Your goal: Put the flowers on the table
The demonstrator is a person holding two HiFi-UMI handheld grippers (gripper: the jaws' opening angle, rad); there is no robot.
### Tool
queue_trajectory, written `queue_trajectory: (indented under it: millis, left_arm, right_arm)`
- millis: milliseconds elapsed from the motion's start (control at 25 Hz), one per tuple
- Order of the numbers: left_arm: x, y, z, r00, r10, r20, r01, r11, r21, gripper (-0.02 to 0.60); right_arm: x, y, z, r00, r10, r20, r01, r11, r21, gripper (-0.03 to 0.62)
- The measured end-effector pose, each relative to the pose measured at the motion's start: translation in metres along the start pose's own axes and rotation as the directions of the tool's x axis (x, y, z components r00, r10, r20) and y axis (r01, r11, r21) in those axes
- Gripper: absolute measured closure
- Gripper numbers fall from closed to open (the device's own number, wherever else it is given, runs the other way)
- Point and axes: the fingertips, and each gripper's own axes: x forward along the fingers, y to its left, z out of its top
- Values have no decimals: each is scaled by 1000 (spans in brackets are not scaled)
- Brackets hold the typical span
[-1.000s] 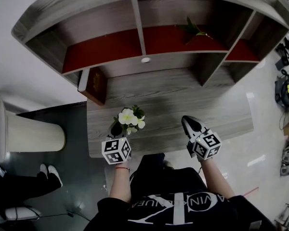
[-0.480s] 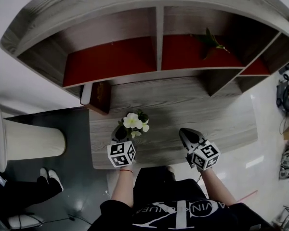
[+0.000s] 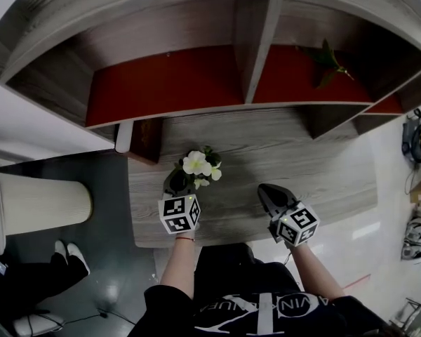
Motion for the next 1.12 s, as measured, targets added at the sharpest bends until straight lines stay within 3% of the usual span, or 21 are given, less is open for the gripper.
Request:
queue_trajectory:
  millis: [360,880,1120]
  left_arm:
    - [14,-7,4,1000,-30,-5,30,1000,-8,552]
    - [15,-5,7,998,-55,6,56,996,-75,535]
    - [5,0,15,996,-59,63,72,972,-226,512]
  right_arm:
    - [5,-2,-1,1000,-3,1,3,1000,14,585]
    - [10,0,-3,1000,4,-5,-3,1000,28,585]
    - [12,3,-3,1000,13,-10,-12,1000,29,585]
